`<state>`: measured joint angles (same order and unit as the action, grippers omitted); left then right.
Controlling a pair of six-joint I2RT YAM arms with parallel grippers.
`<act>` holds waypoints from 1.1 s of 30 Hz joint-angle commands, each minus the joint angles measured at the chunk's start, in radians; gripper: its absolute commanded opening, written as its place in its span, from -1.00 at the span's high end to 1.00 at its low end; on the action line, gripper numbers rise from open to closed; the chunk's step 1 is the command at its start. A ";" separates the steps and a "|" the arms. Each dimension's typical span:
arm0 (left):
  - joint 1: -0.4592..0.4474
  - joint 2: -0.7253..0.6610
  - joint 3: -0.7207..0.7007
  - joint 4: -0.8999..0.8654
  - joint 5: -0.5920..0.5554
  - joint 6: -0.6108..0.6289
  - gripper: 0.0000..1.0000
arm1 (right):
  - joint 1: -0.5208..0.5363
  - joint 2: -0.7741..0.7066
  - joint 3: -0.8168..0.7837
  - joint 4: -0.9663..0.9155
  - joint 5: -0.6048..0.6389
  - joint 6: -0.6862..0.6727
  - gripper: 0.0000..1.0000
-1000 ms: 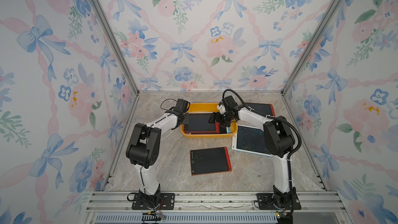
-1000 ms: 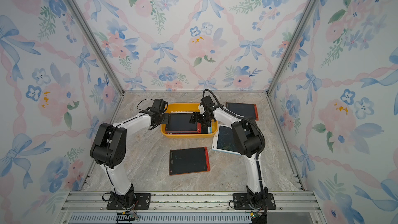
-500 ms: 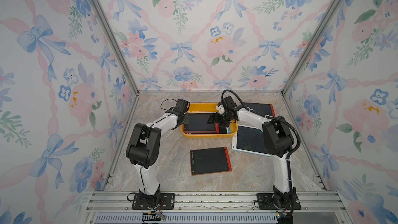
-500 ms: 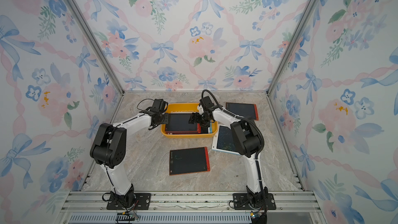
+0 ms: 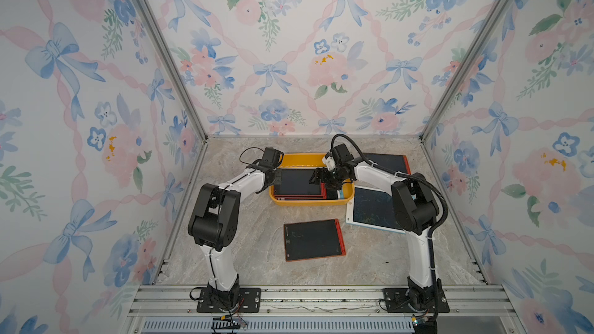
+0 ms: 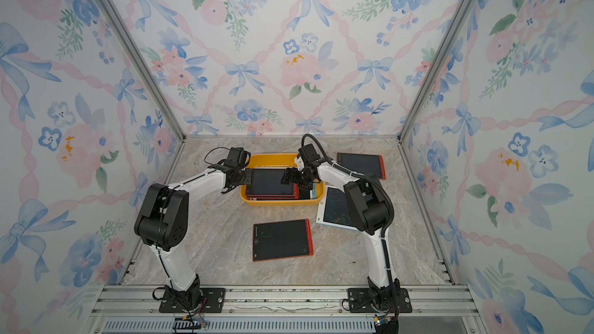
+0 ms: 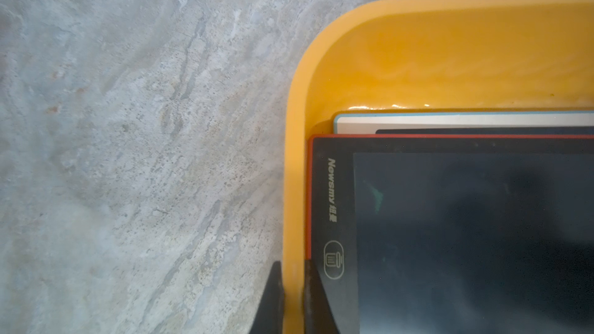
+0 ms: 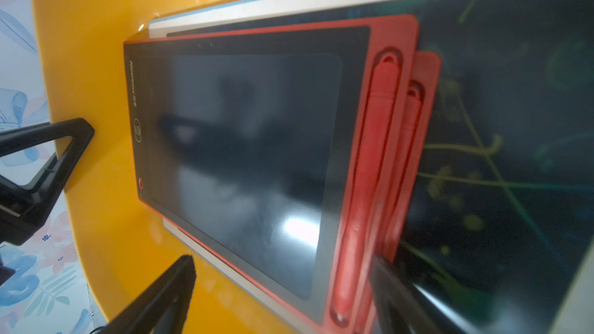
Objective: Take out the writing tablet from the storage box
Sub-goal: Pick up the writing tablet from the storage box.
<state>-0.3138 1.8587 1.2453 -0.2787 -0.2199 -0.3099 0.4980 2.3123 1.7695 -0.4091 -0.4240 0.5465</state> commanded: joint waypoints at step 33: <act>-0.022 0.008 -0.010 -0.044 0.052 0.023 1.00 | -0.033 -0.187 -0.225 0.393 -0.243 0.241 -0.74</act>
<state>-0.3138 1.8587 1.2453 -0.2787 -0.2203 -0.3096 0.4458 2.1529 1.5585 -0.1246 -0.5716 0.7486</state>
